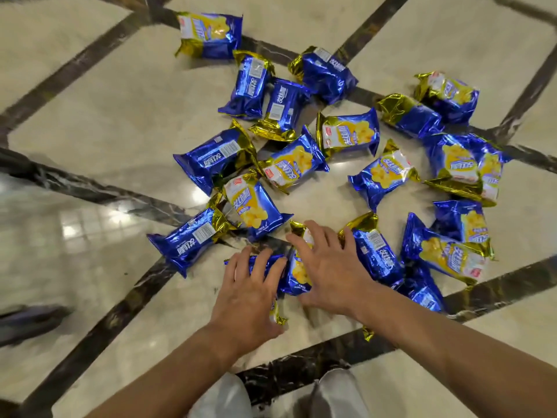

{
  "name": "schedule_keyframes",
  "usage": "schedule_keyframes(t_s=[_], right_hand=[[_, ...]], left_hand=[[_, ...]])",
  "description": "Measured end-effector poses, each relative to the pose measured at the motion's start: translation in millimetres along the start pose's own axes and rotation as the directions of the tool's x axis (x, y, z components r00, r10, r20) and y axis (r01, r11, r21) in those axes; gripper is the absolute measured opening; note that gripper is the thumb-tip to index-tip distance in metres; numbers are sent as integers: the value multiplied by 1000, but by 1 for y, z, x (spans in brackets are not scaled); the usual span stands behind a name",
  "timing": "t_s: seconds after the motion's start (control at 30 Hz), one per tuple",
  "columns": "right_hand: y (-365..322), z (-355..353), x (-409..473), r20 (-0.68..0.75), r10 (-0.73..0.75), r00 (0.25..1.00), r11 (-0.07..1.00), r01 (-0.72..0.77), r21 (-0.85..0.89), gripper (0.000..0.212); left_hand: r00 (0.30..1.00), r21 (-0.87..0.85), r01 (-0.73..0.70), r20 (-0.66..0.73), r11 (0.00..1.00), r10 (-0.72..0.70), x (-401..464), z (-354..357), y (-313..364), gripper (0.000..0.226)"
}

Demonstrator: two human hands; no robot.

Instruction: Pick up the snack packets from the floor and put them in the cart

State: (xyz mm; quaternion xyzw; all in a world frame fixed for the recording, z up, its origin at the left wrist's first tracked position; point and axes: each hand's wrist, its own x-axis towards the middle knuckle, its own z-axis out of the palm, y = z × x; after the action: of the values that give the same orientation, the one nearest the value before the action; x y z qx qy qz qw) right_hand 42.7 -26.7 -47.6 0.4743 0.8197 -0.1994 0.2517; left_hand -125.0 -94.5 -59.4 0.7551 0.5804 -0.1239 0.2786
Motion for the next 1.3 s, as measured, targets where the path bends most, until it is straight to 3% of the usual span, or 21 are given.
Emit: schedule_keyframes(t_s=[0.1,0.23,0.4,0.53,0.63,0.83,1.03,1.17,1.3], right_hand=[[0,6,-3,-35,-26,999,999,25,-32,99],[-4,11,-2,-37,-72,997,995,69,-77,96],[-6,7,-4,-56,-98,994,992,93,-87,92],[-12,-11,-6,-99,-68,993,997,71,20,91],[-12,-50,-19,-174,-50,983,993,68,98,92],[-20,-201,-106,-300,-43,953,983,94,157,102],[-56,-410,-256,-348,-47,936,975,120,189,108],[-95,-558,-351,-386,-134,913,962,214,172,108],[-145,-663,-405,-406,-253,878,937,327,125,112]], left_hand=[[998,15,1,-59,1000,-1,-3,5,-14,113],[997,181,-67,52,981,58,-7,7,-28,125],[994,192,-99,73,976,86,-10,7,-24,98],[996,137,-14,-89,991,27,-5,-14,-22,84],[989,107,44,-146,993,-28,-12,-60,-17,94],[948,114,55,-317,992,-17,-84,-223,13,110],[934,77,93,-353,993,-60,-228,-443,74,118],[915,29,150,-384,988,-127,-338,-587,102,122],[882,0,212,-432,977,-191,-432,-684,97,122]])
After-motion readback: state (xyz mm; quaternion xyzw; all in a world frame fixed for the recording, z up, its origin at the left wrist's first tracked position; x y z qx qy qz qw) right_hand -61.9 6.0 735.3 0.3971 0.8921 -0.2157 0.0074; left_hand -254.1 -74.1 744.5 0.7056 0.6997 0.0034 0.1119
